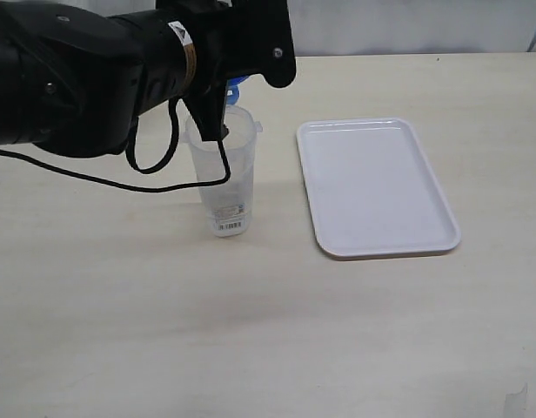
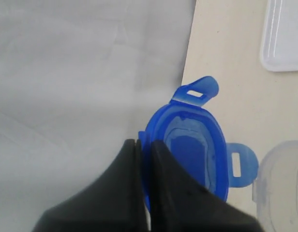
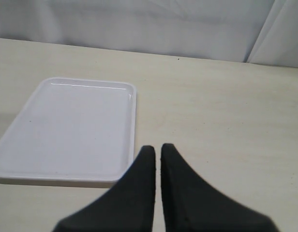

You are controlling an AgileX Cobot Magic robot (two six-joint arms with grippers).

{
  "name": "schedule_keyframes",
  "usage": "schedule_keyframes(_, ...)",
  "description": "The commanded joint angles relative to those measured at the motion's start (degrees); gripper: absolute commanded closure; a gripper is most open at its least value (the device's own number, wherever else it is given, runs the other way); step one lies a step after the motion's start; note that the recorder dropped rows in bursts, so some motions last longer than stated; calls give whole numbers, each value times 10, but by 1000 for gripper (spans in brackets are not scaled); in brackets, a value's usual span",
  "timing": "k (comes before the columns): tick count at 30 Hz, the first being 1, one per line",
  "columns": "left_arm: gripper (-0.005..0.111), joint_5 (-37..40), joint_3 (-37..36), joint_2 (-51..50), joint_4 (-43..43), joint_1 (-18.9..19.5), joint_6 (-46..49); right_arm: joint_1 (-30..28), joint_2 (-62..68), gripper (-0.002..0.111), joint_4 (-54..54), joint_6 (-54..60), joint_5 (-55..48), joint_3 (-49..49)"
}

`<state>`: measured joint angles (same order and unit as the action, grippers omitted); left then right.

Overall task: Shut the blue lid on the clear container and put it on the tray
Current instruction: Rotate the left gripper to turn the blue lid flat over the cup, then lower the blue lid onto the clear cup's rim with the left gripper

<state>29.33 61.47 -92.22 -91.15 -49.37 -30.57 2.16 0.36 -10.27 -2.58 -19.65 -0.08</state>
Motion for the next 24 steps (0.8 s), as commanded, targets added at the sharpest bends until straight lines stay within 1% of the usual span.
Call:
schedule_keyframes(1,107,7,-1,1,40,-7,27,0,-4,104,2,0,0,1)
schedule_keyframes(7,107,4,-1,7,73,-7,50,0,-4,104,3,0,0,1)
schedule_keyframes(13,107,3,-1,21,88,-7,53,0,-4,104,3,0,0,1)
schedule_keyframes(19,107,0,-2,25,130,-7,94,0,-4,104,3,0,0,1)
schedule_keyframes(24,107,-3,-1,25,147,-7,109,0,-4,104,3,0,0,1)
